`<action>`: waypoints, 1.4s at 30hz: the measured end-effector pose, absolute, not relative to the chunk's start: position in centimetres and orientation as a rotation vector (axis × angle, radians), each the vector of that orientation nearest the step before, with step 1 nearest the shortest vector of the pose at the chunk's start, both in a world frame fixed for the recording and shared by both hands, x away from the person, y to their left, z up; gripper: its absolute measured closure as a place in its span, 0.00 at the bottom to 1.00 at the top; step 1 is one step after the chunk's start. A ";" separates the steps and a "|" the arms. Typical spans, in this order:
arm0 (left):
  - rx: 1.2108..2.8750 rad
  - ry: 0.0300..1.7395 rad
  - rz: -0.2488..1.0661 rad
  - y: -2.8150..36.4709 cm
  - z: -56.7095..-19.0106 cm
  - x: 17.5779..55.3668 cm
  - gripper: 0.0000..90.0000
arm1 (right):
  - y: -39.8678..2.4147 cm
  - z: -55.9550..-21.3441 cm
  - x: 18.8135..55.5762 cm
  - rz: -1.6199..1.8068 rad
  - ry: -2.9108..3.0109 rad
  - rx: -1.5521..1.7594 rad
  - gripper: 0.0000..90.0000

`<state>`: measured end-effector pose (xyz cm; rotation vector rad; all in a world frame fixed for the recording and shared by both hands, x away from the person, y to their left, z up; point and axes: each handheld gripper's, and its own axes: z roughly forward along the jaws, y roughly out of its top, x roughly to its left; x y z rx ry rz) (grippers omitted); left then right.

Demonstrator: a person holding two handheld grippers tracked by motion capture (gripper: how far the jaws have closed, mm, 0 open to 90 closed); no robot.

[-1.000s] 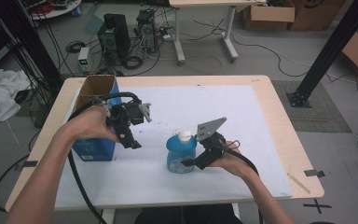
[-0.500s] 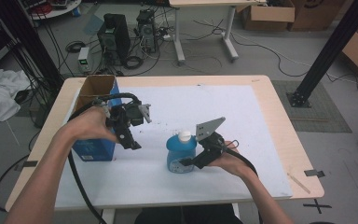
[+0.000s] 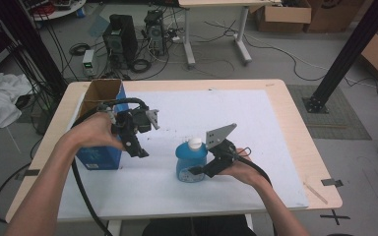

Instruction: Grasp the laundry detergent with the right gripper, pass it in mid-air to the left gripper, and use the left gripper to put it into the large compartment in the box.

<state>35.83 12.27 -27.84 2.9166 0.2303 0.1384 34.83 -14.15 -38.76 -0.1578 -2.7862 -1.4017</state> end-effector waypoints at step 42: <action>2.907 0.225 0.146 12.3 -27.7 35.7 0.23 | -14.1 -38.9 35.2 -1.446 -2.767 -0.065 0.51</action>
